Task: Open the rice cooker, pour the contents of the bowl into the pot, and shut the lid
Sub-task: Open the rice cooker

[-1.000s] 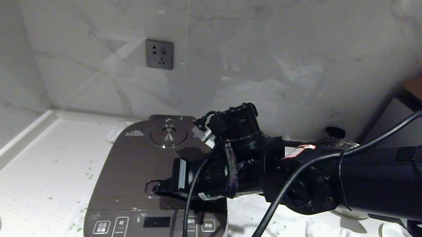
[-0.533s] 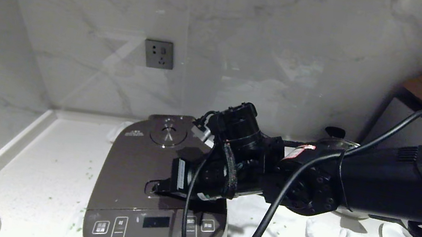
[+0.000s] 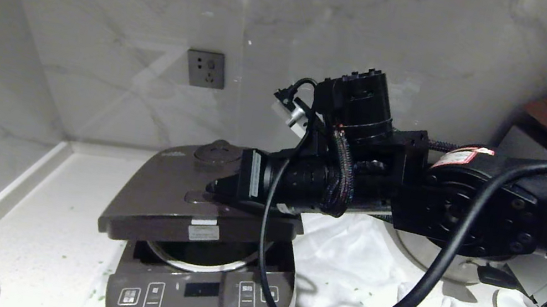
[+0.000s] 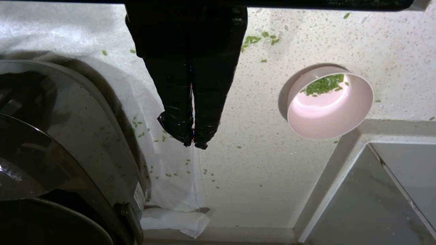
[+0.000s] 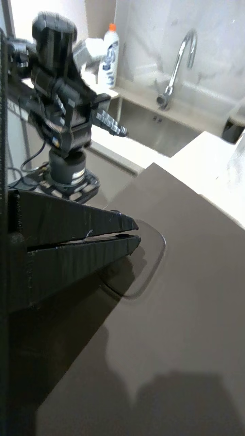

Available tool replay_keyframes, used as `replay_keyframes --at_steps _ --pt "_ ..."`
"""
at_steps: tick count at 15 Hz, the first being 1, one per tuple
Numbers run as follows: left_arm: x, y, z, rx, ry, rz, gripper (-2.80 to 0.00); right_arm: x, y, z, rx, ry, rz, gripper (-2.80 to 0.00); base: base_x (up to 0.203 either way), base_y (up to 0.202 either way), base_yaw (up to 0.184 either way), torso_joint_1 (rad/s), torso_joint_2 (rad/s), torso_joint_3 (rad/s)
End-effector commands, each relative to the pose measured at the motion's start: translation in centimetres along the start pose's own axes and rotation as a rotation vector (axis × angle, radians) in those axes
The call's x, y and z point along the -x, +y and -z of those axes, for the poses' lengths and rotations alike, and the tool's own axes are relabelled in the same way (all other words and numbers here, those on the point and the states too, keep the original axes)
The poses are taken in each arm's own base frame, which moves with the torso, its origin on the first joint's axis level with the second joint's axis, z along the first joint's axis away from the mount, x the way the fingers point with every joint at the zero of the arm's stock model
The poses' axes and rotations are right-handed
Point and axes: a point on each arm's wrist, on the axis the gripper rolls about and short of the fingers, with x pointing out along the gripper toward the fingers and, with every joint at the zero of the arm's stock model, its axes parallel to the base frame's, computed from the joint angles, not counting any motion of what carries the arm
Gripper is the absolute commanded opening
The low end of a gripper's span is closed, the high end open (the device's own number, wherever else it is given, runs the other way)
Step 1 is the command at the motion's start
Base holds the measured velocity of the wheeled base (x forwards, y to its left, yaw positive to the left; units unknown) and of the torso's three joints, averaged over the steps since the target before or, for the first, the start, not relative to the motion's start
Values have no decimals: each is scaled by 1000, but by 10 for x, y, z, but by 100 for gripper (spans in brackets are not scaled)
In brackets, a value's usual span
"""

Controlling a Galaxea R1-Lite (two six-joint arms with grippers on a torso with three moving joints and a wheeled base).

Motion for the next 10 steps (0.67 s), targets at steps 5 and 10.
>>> replay_keyframes --at_steps 5,10 --pt "0 0 0 0 -1 -1 -280 55 44 -24 144 -164 -62 -280 0 0 0 0 0 0" --pt "0 0 0 1 -1 -1 -280 76 55 -29 259 -300 71 -280 0 0 0 0 0 0"
